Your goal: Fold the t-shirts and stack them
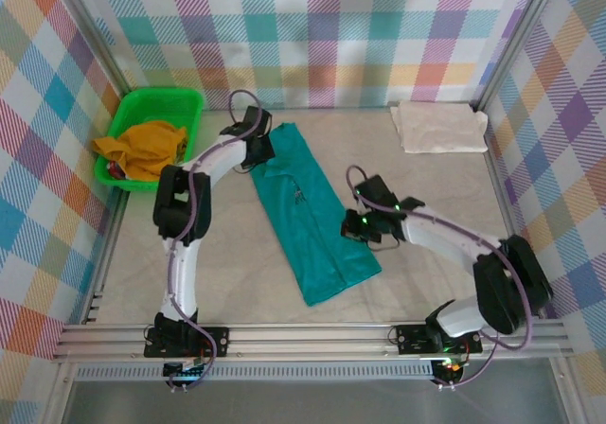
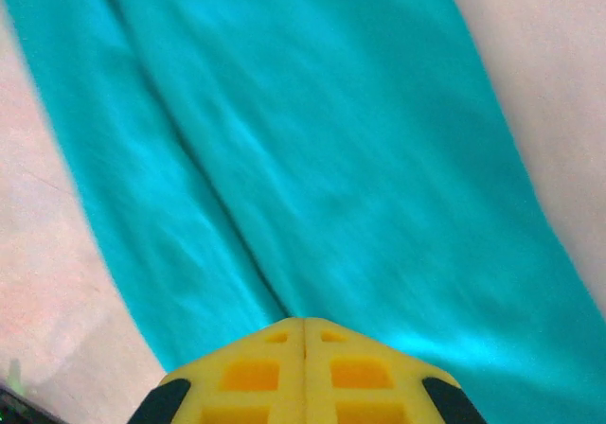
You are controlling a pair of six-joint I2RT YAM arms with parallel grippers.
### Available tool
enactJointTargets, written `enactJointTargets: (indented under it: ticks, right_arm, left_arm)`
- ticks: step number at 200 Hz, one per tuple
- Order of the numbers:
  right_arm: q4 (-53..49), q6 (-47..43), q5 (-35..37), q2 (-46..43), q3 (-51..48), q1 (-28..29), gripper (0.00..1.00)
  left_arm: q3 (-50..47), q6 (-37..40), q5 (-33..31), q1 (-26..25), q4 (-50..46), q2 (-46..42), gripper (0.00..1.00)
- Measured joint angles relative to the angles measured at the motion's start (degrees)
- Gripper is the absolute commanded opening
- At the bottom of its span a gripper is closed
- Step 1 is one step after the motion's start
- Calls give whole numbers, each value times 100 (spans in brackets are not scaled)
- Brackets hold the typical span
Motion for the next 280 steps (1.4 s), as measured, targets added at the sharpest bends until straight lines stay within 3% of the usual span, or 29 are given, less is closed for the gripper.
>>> enactJointTargets:
  ticks: [10,34,57,94,108,126,251,261,280]
  right_arm:
    - [22,-214,-2,411,503,-4,0]
    - [164,-522,-94,1266,1342,-13,0]
    - [199,-664,-243,1685,1574,-13,0]
    - [164,-774,-323,1779,1572,-70,0]
    - [219,-778,-369,1779,1517,-109,0]
    - [262,-776,-431,1777,1370,-197,0]
    - [313,-776,-546,1985,1228,-435,0]
    - [306,-776,-568,2052,1257,-455,0]
    - [304,-778,-603,2140,1309,-466,0]
  left_arm:
    - [-127,-24,79,11,42,-188,1]
    - [59,22,275,37,151,-140,29]
    - [181,-9,448,35,227,85,33]
    - [761,-2,603,35,162,750,32]
    - [1086,15,638,35,68,1003,21]
    - [1368,55,640,37,-2,1222,0]
    - [468,-35,-254,118,-400,487,0]
    - [459,-37,-271,133,-409,487,4]
    - [459,-81,-289,153,-424,487,21]
